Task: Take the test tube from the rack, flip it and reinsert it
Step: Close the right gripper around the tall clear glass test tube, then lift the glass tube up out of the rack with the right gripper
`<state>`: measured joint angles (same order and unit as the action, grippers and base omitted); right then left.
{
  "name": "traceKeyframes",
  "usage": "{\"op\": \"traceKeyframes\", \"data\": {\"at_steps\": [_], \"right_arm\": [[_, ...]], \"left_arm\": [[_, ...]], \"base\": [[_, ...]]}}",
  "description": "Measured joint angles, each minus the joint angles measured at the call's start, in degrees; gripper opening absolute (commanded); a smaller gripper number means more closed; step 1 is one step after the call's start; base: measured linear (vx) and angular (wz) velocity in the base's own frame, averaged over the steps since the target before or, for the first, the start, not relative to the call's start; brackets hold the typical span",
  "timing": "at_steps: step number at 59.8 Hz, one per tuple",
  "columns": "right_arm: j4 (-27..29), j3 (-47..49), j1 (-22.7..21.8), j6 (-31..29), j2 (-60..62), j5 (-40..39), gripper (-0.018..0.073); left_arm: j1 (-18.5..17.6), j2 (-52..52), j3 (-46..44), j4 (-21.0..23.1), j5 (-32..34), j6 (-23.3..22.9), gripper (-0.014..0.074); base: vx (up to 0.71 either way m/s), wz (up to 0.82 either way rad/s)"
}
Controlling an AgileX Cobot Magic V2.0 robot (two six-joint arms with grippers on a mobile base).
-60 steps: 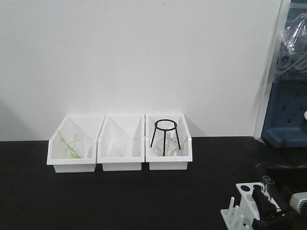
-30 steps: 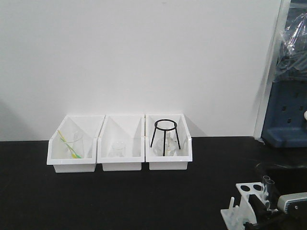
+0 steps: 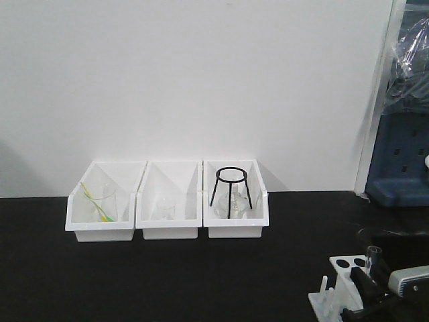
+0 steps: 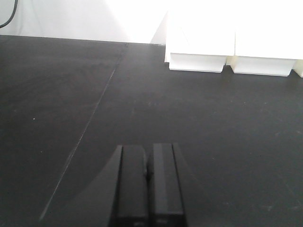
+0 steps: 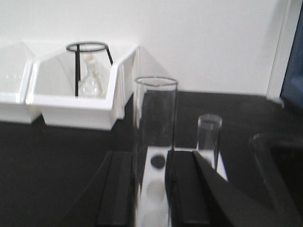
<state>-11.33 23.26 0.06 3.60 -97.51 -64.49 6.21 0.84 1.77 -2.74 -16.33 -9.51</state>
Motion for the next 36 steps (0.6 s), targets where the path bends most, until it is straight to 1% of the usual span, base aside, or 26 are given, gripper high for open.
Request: {"op": "traceKeyframes", "data": {"at_steps": [8, 12, 20, 29, 32, 35, 36], "right_arm": [[0.00, 0.27, 0.00, 0.52, 6.08, 0.20, -0.0012], [0.00, 1.33, 0.00, 1.57, 9.89, 1.95, -0.0012], [-0.35, 4.96, 0.00, 3.73, 17.15, 9.65, -0.0012], [-0.77, 9.20, 0.00, 4.31, 23.68, 19.35, -0.0012], [-2.40, 10.30, 0.00, 3.01, 25.37, 22.08, -0.0012], [-5.80, 11.07, 0.00, -1.10, 26.54, 24.48, -0.0010], [-8.14, 11.28, 0.00, -3.60, 26.85, 25.31, -0.0010]], "left_arm": [[0.00, 0.00, 0.00, 0.00, 0.00, 0.00, -0.0006], [0.00, 0.00, 0.00, 0.00, 0.00, 0.00, -0.0006], [0.00, 0.00, 0.00, 0.00, 0.00, 0.00, -0.0006], [0.00, 0.00, 0.00, 0.00, 0.00, 0.00, -0.0006], [0.00, 0.00, 0.00, 0.00, 0.00, 0.00, -0.0006], [0.00, 0.00, 0.00, 0.00, 0.00, 0.00, -0.0006], [0.00, 0.00, 0.00, 0.00, 0.00, 0.00, -0.0006]], "base": [[0.00, 0.00], [0.00, 0.00], [0.00, 0.00], [0.00, 0.00], [0.00, 0.00], [0.00, 0.00], [0.00, 0.00]]}}
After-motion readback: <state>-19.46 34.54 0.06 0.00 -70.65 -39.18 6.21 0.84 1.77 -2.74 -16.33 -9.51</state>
